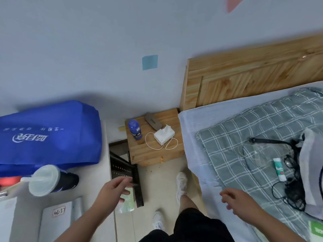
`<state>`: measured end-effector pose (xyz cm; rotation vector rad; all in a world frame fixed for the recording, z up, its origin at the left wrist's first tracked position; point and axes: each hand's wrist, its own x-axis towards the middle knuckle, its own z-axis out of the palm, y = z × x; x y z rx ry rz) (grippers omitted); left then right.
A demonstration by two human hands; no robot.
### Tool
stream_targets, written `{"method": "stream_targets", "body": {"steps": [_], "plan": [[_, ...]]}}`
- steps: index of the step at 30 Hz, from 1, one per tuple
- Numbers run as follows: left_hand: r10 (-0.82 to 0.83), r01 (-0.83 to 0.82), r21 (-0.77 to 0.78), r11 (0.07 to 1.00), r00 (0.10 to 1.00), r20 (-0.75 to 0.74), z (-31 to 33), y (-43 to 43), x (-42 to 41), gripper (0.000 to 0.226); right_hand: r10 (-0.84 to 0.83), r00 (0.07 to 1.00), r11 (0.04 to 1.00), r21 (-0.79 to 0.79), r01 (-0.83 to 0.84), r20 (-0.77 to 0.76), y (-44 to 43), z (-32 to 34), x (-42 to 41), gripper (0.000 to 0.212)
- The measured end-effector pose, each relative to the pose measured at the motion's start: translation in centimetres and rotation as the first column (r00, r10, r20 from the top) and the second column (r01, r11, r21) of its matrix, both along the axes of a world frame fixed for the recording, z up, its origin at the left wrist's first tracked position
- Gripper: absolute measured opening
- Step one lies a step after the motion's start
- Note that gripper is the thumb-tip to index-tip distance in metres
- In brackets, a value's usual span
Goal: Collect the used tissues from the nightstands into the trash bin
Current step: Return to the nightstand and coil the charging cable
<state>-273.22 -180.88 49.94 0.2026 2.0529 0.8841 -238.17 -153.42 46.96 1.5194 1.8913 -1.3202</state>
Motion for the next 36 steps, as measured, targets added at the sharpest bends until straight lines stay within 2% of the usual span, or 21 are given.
{"method": "stream_targets", "body": {"steps": [5,11,19,26,29,31,33,36], "plan": [[0.08,-0.077,-0.061,0.995,0.996,0.034,-1.6,5.0,-1.8,0.02,0.095,0.995,0.995,-0.038,-0.095,-0.003,8.0,-2.3,-6.6,0.014],[0.31,-0.308,-0.04,0.951,0.946,0.092,-3.2,11.4,-4.1,0.019,0.255,0.965,0.967,0.006,-0.255,-0.055,15.5,-3.3,-16.7,0.016],[0.313,-0.299,-0.109,0.948,0.939,0.14,-9.6,16.9,-6.7,0.019,0.419,0.906,0.908,0.035,-0.417,-0.068,18.2,-9.2,-27.8,0.019],[0.292,-0.267,-0.125,0.955,0.92,0.261,-16.9,19.5,-8.4,0.021,0.476,0.876,0.879,0.064,-0.472,-0.075,17.2,-15.5,-32.5,0.018],[0.284,-0.261,-0.118,0.958,0.914,0.288,-21.2,20.9,-9.4,0.022,0.476,0.871,0.879,0.108,-0.465,-0.123,16.9,-19.6,-34.0,0.034],[0.298,-0.279,-0.106,0.954,0.907,0.297,-23.5,21.7,-10.0,0.02,0.42,0.892,0.906,0.133,-0.402,-0.164,16.7,-22.1,-35.0,0.041],[0.297,-0.281,-0.097,0.955,0.907,0.299,-25.9,22.2,-10.3,0.02,0.417,0.884,0.902,0.212,-0.375,-0.211,16.5,-24.6,-35.7,0.046],[0.305,-0.292,-0.088,0.952,0.903,0.304,-28.7,22.9,-10.9,0.02,0.63,0.745,0.763,0.352,-0.542,-0.218,16.3,-28.2,-36.3,0.072]]}}
